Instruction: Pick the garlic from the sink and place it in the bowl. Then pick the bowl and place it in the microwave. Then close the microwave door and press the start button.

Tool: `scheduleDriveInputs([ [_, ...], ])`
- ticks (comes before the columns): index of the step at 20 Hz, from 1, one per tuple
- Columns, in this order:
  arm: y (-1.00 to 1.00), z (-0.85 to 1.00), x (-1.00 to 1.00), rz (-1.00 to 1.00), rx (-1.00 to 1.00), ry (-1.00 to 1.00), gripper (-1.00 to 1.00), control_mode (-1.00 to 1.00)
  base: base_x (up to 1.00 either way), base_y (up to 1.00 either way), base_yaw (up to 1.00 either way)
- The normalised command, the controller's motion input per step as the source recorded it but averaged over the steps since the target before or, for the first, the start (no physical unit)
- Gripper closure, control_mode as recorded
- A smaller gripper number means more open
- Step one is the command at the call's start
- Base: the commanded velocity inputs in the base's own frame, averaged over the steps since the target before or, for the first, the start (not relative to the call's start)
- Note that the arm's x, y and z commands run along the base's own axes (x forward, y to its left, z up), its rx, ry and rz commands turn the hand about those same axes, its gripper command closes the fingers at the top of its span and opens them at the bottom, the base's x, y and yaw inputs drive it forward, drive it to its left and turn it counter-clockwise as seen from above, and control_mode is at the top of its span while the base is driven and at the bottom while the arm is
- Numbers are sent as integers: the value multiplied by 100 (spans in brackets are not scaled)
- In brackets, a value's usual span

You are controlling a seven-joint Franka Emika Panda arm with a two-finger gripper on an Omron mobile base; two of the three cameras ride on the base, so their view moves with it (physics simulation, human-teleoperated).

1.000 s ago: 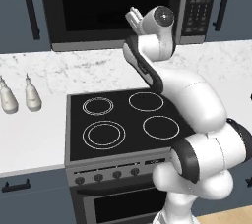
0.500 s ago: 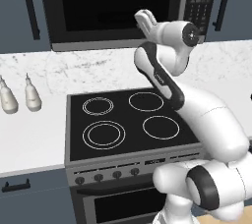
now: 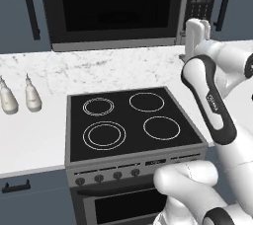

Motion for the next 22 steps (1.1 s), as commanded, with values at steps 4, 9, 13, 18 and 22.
scheduleDriveInputs([
  [4, -93, 19, -18, 0, 33, -1, 100, -100, 0, 0, 0],
  [9, -84, 7, 23, 1, 28, 0, 100, -100, 0, 0, 0],
  [13, -22, 0, 32, 3, 11, 0, 100, -100, 0, 0, 0],
  [18, 8, 0, 58, 0, 0, 0, 100, -100, 0, 0, 0],
  [22, 0, 0, 48, -3, 0, 0, 100, -100, 0, 0, 0],
])
